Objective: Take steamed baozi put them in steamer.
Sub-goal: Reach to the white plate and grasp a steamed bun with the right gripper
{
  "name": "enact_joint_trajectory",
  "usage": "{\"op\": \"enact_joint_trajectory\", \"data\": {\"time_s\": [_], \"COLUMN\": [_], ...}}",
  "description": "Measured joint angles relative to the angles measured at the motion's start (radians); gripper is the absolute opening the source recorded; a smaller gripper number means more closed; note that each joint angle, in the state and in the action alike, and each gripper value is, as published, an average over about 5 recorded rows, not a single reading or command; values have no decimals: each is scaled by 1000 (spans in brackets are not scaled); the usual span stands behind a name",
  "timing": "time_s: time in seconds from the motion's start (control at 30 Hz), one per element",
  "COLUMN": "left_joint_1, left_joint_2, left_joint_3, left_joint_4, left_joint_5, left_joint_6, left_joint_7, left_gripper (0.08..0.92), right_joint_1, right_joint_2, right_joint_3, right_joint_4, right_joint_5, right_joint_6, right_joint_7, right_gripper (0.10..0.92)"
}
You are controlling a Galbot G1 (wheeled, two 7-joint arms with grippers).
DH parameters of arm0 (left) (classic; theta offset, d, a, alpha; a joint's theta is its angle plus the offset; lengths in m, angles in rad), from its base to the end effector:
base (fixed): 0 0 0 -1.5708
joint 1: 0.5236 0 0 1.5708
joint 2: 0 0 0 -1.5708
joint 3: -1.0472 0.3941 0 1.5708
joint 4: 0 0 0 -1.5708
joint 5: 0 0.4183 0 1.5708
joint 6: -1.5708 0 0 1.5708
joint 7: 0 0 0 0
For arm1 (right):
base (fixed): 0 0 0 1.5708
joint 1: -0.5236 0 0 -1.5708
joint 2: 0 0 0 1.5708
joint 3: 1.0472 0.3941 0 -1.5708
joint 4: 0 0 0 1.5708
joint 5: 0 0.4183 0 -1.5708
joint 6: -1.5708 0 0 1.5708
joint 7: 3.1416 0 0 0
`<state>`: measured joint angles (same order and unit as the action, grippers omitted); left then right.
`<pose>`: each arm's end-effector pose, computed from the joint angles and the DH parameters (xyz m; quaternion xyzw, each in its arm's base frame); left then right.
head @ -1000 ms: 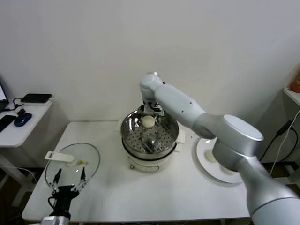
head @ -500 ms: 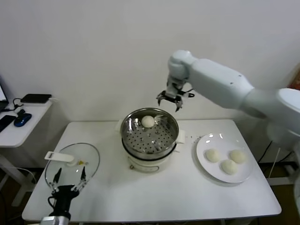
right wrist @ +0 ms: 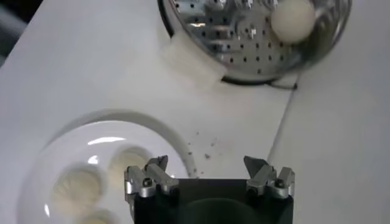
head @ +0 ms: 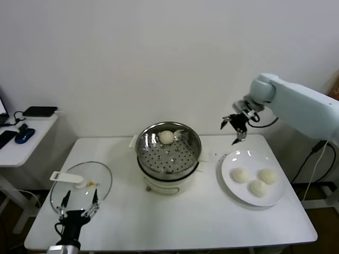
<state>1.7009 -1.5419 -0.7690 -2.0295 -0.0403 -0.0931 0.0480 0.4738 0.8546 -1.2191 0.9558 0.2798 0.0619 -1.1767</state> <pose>0.1634 0.0971 -0.3849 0.0717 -0.9944 -0.0602 0.0482 0.6965 -0.1633 -0.0932 0.5598 -0.5346 0.5403 0.3300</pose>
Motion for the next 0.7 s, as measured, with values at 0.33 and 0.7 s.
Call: {"op": "enact_joint_trajectory", "data": {"time_s": [0.33,0.7], "left_joint_1": [9,2], "left_joint_2": [0,-1], "left_joint_3": [-7,-4], "left_joint_4": [11,24], "left_joint_5": [-9,-11], "left_joint_6": [-3,-4], "left_joint_7": [-3,-3], "left_gripper": [823,823], "right_joint_1": [-143,-260], "right_joint_2": [-39,-40], "right_joint_3": [59,112], "right_joint_4": [-39,-79], "right_joint_5": [37,-6], "right_joint_6": [-98,-125], "right_joint_7": [33,40], "right_gripper": [823,823]}}
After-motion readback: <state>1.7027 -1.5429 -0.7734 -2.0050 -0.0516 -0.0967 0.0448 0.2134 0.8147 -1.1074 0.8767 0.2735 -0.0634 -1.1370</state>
